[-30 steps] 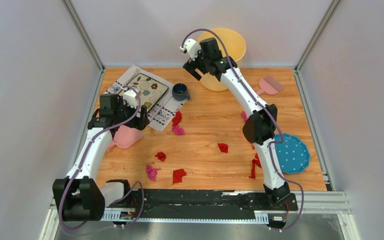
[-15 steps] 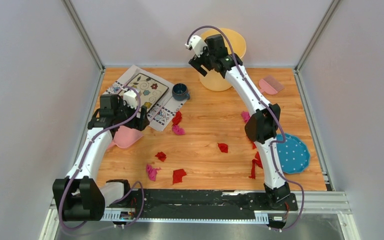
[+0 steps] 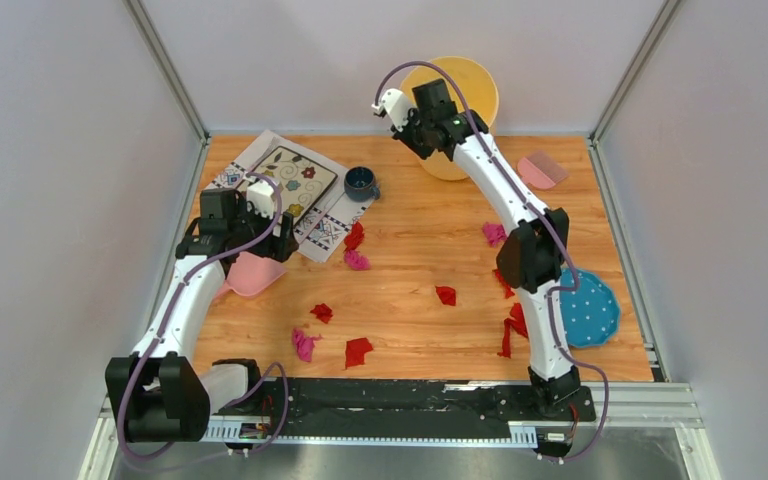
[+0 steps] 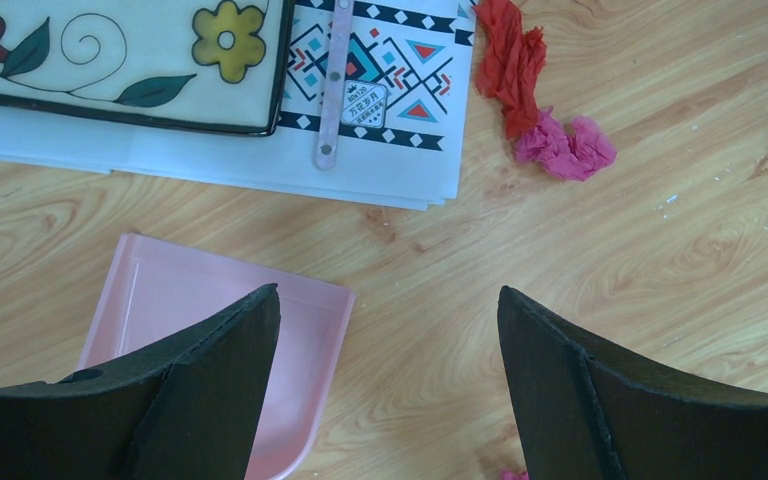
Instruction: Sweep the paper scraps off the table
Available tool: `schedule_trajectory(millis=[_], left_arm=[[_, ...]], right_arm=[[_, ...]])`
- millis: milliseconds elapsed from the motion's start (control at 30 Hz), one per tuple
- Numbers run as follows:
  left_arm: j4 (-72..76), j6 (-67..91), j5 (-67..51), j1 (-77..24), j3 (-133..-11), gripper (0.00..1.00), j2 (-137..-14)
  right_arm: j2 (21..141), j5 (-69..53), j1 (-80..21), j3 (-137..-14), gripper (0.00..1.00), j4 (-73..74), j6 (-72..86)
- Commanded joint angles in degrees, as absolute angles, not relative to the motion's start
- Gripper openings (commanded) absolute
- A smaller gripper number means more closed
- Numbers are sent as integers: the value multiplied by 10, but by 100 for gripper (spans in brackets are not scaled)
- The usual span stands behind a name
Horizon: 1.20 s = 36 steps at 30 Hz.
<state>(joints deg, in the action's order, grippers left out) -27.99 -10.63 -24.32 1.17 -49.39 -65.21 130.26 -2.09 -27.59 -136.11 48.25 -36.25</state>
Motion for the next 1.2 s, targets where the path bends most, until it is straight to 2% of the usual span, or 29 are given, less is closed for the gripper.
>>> schedule_trajectory(millis=[0,233,467,767,900,1033,1100,1167], left_arm=[[-279,-126,-250,14,-495,87,-643],[-299,-132,-262,14,-513,87,-640],[-315,-134,-289,14,-524,87,-633],[-323,-141,-296,13,-518,87,-623],[-323,-143,-294,14,-518,87,-624],[-330,-152,-289,14,-522,87,-624],[-334,-159,-280,15,-527,87,-623],[-339,-163,-277,14,-530,87,-625]], right_arm=[[1185,-76,-286,-1351,0,496,-331],[1113,-69,-294,-1335,0,568,-205],[1065,-94,-310,-1242,0,582,-120],[1087,-118,-332,-1195,0,608,-95],[1072,-149,-343,-1149,0,557,-91],[1067,-143,-352,-1152,0,555,-90],[1064,-137,-356,-1163,16,558,-89],[1059,-129,-361,-1174,63,562,-87]])
